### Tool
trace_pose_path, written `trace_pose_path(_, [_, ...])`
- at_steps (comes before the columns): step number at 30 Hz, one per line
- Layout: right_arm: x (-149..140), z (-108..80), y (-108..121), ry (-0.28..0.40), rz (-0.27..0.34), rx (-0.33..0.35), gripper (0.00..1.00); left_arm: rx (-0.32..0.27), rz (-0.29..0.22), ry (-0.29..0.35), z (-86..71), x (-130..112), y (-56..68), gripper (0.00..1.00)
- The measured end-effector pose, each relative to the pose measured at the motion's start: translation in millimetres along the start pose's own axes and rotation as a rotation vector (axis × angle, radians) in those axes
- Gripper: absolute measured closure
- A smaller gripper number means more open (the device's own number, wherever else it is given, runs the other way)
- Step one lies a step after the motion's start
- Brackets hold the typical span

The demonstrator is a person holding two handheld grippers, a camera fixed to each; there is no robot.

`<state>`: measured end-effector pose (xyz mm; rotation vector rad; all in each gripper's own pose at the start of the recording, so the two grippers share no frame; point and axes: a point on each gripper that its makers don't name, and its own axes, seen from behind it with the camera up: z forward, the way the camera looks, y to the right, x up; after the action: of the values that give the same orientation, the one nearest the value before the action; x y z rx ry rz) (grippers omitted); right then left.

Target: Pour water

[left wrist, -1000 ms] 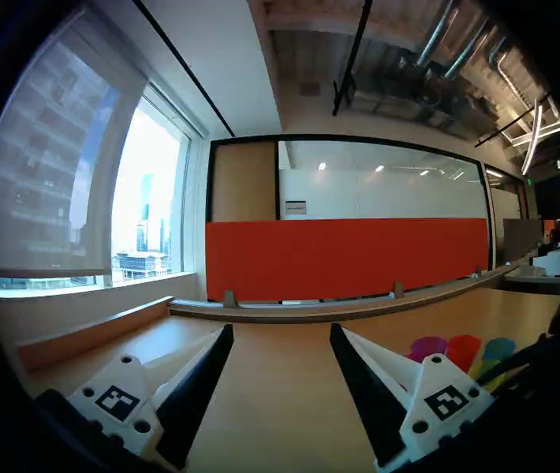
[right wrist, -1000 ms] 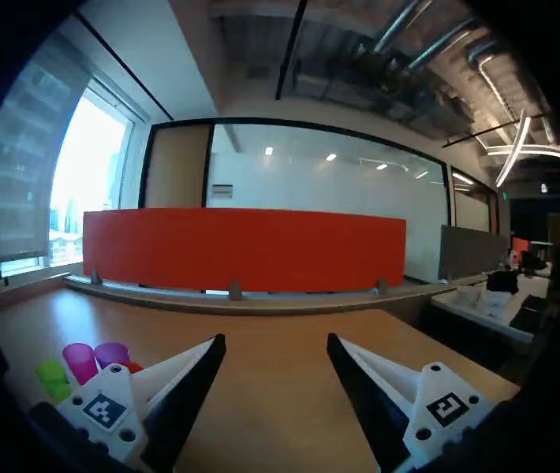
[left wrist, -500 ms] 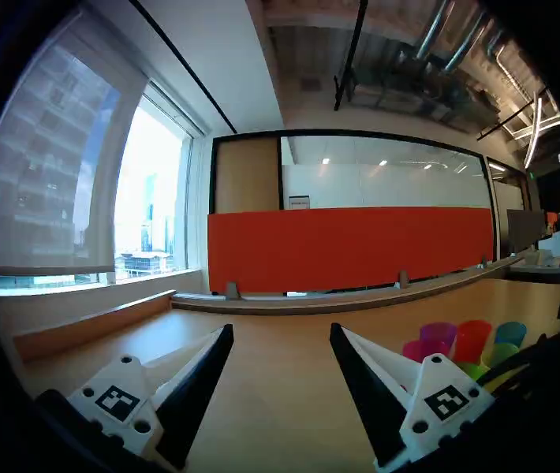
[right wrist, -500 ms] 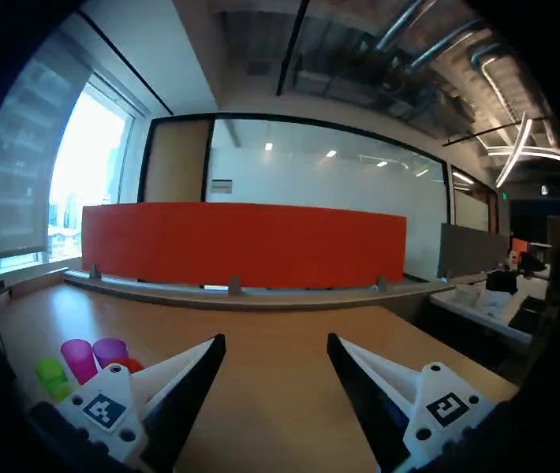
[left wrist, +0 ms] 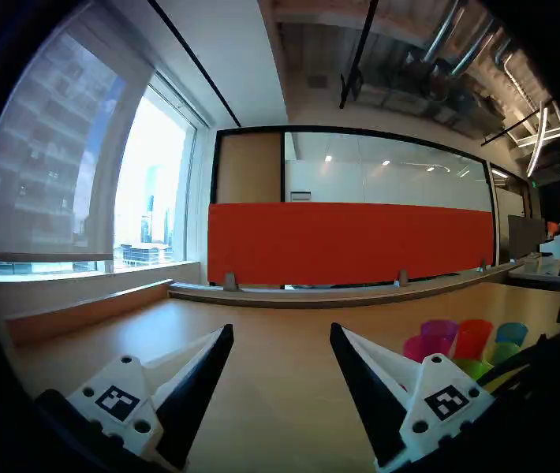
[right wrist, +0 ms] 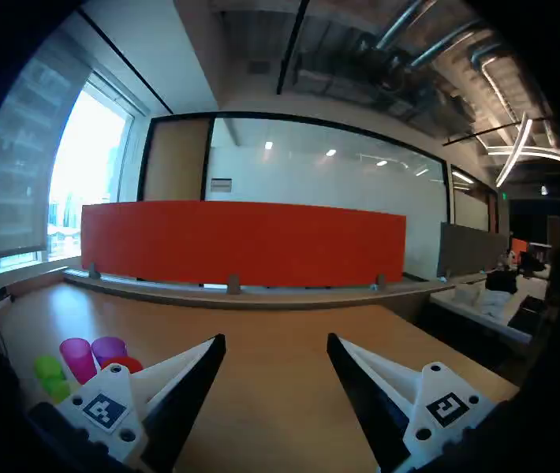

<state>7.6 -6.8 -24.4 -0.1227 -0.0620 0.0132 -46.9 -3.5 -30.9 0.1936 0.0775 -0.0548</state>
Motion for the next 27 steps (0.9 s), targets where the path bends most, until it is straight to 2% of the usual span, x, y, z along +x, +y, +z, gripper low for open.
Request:
trace_pose_path(9, [0.1, -0.2, -0.9, 0.0, -0.008, 0.001, 0.0, 0.005, 0.007, -0.02, 1.5, -8.5, -5.2, 0.1])
trace_pose_path(17, [0.6, -0.3, -2.4, 0.003, -0.006, 0.005, 0.0, -0.016, 0.012, -0.044, 3.4, -15.6, 1.0, 0.1])
trace_pose_path(27, [-1.2, -1.6, -0.6, 0.004, -0.002, 0.007, 0.0, -0.014, 0.015, -0.064, 6.0, -24.1, 0.3, 0.1])
